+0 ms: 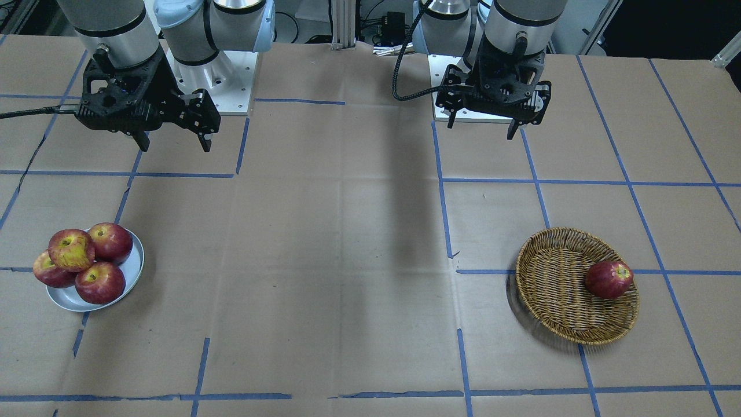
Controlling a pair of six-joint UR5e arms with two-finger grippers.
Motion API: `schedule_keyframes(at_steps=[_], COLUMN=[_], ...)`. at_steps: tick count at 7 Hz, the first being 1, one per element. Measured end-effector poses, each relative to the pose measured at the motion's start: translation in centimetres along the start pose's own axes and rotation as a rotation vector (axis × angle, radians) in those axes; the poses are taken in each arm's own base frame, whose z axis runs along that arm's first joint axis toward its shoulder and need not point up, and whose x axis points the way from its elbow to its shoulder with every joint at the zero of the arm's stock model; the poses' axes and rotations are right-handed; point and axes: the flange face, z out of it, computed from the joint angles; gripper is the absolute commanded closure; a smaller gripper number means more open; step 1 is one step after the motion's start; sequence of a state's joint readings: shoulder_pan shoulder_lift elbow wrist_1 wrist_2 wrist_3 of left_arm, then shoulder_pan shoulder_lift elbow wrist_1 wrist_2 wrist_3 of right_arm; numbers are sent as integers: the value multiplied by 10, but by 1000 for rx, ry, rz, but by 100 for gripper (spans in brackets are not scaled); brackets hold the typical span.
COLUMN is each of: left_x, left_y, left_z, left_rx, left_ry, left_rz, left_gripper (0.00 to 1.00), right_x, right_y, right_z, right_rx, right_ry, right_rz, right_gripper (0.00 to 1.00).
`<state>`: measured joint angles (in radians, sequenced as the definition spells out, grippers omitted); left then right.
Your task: Transfer apple from basket to plate
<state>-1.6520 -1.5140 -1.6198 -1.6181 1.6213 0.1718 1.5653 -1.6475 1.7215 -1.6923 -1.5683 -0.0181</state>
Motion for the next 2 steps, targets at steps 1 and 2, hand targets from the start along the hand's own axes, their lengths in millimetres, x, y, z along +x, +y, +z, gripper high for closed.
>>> schedule_keyframes(at_steps=[1, 2], left_x=[0, 0], left_y=[0, 0], left_z=[0, 0], left_rx=[0, 0], left_ry=[0, 1], left_rz=[0, -1], left_gripper=[1, 1], right_x=[-1, -2], right_y=[0, 0], right_z=[0, 0], right_rx=[0, 0], right_ry=[-3, -6], right_rz=[-1, -1], right_gripper=[0, 0])
